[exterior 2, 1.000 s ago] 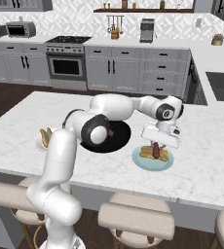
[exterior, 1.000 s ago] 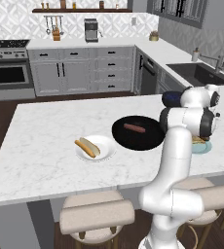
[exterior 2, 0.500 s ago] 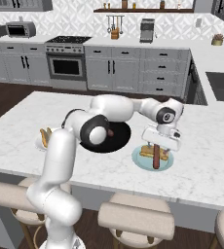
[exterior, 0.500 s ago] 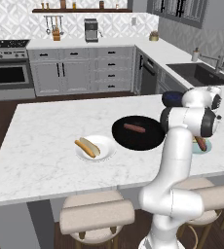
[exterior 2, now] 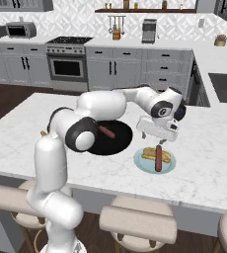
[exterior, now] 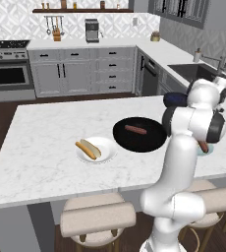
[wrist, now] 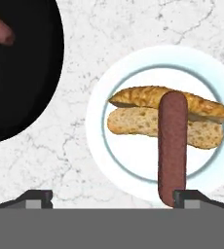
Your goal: Place one bun and one sausage from the bowl on each plate.
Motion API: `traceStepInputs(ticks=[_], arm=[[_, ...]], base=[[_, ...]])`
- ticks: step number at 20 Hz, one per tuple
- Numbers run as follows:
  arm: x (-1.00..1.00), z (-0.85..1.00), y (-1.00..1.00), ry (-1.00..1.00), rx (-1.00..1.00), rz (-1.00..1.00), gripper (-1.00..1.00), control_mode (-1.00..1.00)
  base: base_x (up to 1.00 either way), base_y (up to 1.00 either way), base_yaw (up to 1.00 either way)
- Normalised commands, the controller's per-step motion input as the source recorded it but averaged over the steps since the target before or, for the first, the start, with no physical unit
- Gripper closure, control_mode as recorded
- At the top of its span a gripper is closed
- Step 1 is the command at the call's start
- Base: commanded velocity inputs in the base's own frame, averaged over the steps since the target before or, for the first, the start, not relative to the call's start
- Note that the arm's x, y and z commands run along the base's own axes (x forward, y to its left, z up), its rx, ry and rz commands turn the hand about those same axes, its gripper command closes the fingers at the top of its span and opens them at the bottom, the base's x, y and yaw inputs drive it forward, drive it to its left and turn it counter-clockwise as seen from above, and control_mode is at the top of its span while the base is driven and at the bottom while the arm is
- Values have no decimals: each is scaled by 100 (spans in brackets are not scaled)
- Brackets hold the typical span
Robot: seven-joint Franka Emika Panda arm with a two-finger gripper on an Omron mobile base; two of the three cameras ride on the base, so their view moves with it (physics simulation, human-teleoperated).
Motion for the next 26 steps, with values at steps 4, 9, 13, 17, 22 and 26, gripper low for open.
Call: traceStepInputs(ticks=[4, 9, 13, 17, 22, 26], arm=[[16, 19, 100, 0, -14, 31, -100, -100], [17, 5, 100, 0, -20, 33, -100, -100], [2, -20, 77, -20, -10, 12, -100, -100], [17, -11, 82, -25, -2, 4, -100, -100], [65, -17, 65, -5, -4, 0, -100, -100], [48, 0, 45, -7, -5, 0, -100, -100]], base=[[0, 0, 0], [0, 0, 0], [0, 0, 0], [0, 0, 0], [0, 0, 0], [0, 0, 0]])
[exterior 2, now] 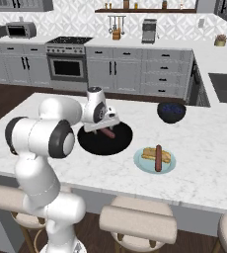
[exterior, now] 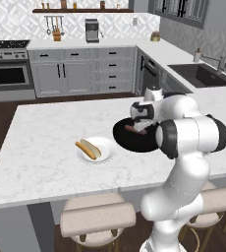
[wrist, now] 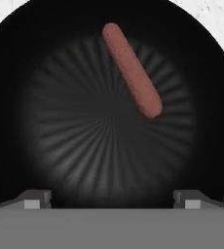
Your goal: Place one bun and one sausage from the bowl on each plate.
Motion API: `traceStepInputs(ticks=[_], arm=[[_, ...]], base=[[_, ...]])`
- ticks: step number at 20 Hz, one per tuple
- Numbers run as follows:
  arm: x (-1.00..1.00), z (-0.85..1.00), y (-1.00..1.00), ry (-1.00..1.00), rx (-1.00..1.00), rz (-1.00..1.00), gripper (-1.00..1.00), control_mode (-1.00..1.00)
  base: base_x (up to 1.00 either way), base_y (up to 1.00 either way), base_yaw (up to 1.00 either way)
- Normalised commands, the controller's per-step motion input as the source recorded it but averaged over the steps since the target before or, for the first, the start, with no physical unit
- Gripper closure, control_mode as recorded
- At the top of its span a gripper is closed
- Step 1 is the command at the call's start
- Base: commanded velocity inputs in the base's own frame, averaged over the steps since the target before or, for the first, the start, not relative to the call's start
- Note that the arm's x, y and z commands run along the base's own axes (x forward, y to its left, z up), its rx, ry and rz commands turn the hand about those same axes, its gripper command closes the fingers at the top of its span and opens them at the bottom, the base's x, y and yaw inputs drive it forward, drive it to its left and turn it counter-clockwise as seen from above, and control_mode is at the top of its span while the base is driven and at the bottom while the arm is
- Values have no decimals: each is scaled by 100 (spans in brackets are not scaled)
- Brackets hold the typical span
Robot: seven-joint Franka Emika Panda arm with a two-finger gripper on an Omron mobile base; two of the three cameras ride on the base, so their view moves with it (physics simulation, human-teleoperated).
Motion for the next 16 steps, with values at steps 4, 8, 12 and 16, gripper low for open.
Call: traceStepInputs(ticks=[4, 8, 12, 16], arm=[[35, -2, 34, -20, -4, 0, -100, -100], [28, -8, 8, 1, 0, 0, -100, -100], [40, -22, 0, 0, 0, 0, -100, -100], [50, -34, 0, 0, -5, 0, -100, -100]], base=[[0, 0, 0], [0, 0, 0], [0, 0, 0], [0, 0, 0]])
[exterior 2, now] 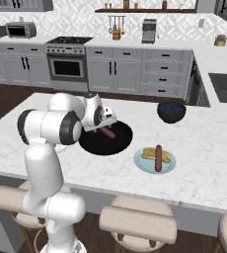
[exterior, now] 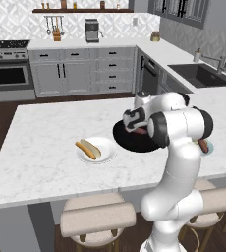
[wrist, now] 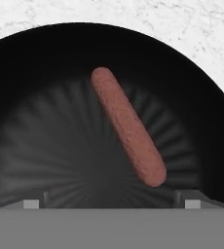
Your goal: Place one bun and one sausage from the bowl on each plate.
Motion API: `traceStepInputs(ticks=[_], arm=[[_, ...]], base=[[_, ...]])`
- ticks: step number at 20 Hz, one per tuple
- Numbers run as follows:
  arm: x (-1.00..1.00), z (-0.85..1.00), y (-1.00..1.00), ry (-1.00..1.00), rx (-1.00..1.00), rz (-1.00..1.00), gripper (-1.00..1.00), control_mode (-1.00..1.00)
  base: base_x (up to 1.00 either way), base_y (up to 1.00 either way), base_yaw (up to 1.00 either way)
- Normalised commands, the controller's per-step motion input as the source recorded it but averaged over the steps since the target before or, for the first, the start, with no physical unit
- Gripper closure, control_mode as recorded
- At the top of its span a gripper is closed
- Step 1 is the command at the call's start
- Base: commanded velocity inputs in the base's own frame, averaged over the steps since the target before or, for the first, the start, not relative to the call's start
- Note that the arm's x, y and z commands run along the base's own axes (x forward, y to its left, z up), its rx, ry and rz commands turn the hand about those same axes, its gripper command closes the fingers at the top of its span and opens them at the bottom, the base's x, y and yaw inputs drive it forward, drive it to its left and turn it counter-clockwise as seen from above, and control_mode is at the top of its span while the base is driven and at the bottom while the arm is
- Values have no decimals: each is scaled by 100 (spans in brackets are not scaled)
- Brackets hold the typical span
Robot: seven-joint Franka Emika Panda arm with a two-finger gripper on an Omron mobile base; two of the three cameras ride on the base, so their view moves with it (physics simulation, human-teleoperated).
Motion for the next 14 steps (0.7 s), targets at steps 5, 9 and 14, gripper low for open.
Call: traceStepInputs(ticks=[5, 9, 14], arm=[[30, -19, 0, -4, -5, 0, -100, -100], [18, -25, 0, -5, -5, 0, -100, -100], [2, -28, 0, -3, -1, 0, -100, -100]], base=[[0, 0, 0], [0, 0, 0], [0, 0, 0]])
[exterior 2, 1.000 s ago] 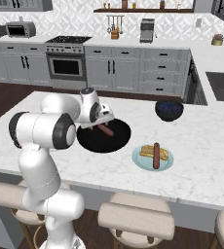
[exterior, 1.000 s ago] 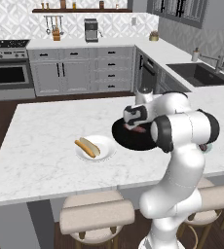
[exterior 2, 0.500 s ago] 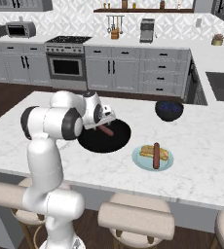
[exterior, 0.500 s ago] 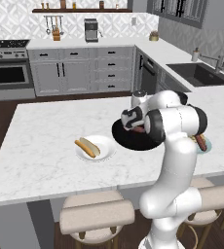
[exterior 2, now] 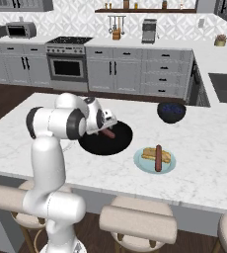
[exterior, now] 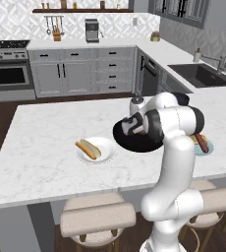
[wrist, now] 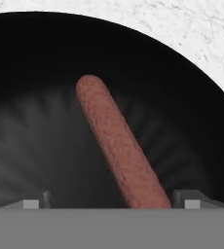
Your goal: Place one bun and one sausage from the bowl on each plate.
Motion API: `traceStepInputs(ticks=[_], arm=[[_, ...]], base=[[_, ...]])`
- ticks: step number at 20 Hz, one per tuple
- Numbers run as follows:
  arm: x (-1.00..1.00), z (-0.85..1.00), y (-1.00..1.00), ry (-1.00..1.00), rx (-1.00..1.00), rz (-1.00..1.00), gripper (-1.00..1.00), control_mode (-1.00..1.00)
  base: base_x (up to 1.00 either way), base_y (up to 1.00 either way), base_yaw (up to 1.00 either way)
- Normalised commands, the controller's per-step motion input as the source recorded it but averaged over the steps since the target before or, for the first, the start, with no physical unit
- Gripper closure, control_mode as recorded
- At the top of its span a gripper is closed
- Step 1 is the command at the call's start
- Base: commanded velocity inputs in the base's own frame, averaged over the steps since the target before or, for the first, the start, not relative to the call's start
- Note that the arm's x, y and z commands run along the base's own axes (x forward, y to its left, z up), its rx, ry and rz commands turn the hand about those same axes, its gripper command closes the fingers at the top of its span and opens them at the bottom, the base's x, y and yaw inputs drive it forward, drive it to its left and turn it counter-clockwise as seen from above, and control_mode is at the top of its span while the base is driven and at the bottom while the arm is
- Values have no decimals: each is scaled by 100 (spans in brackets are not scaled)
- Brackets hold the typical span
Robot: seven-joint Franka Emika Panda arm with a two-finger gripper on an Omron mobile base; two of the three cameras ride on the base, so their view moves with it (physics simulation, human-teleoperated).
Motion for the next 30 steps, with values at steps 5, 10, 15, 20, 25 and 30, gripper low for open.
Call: traceStepInputs(ticks=[5, 10, 15, 20, 25, 30], arm=[[14, -5, 0, -4, 0, 0, -100, -100], [26, -17, -1, -2, 0, 0, -100, -100], [31, -22, 0, 0, 0, 0, -100, -100], [29, -14, 0, 0, 0, 0, -100, -100], [8, -32, 0, 0, 0, 0, 100, -100], [3, -50, 0, 11, 0, 0, 100, -100]], base=[[0, 0, 0], [0, 0, 0], [0, 0, 0], [0, 0, 0], [0, 0, 0], [0, 0, 0]])
